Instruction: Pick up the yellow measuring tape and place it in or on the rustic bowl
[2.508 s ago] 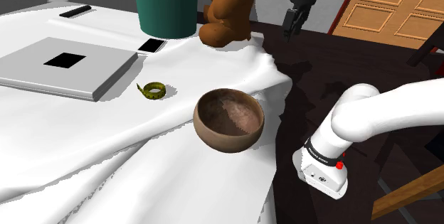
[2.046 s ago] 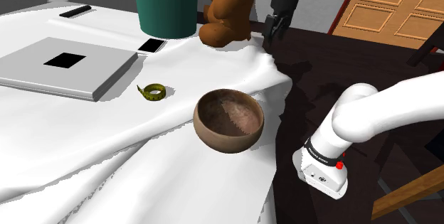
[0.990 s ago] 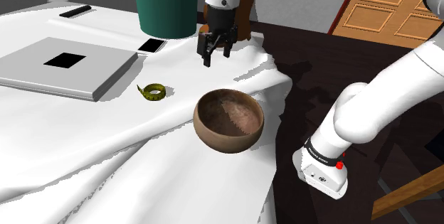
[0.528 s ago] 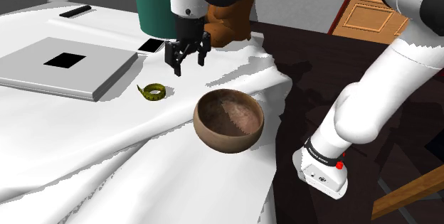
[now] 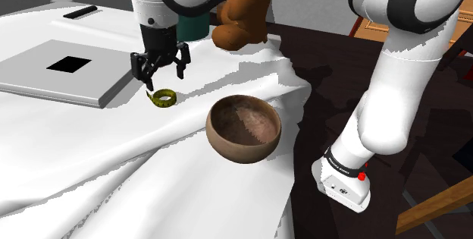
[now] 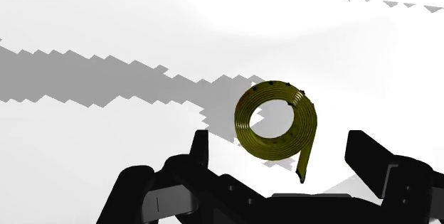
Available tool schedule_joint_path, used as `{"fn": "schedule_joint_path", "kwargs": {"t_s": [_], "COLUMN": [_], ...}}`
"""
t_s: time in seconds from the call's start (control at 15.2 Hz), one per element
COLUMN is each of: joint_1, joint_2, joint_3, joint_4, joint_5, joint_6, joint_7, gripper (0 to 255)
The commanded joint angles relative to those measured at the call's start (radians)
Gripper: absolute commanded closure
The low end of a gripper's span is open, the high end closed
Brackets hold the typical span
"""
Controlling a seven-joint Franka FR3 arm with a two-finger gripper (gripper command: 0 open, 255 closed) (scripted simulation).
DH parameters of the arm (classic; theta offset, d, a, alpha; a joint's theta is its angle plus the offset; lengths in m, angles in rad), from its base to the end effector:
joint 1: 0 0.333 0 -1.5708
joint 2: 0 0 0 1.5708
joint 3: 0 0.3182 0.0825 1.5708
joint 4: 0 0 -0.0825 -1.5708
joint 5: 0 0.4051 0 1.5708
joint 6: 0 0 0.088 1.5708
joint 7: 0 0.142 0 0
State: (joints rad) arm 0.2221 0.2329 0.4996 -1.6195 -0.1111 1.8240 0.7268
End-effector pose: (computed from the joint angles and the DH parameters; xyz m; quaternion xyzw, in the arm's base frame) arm 0.5080 0.4009 0.4622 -1.0000 -0.0057 0.0008 0.0015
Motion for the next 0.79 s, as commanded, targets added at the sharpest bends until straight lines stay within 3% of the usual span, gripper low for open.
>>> {"fn": "schedule_joint_path", "kwargs": {"t_s": [0.0, 0.4, 0.73], "joint_1": [0.011, 0.009, 0.009], "joint_2": [0.028, 0.04, 0.04], "joint_3": [0.0, -0.003, -0.003], "joint_4": [0.017, -0.056, -0.056], "joint_5": [-0.013, -0.022, -0.022], "joint_6": [0.009, 0.092, 0.092], "joint_7": [0.014, 0.02, 0.02], "gripper": [0, 0, 0]}}
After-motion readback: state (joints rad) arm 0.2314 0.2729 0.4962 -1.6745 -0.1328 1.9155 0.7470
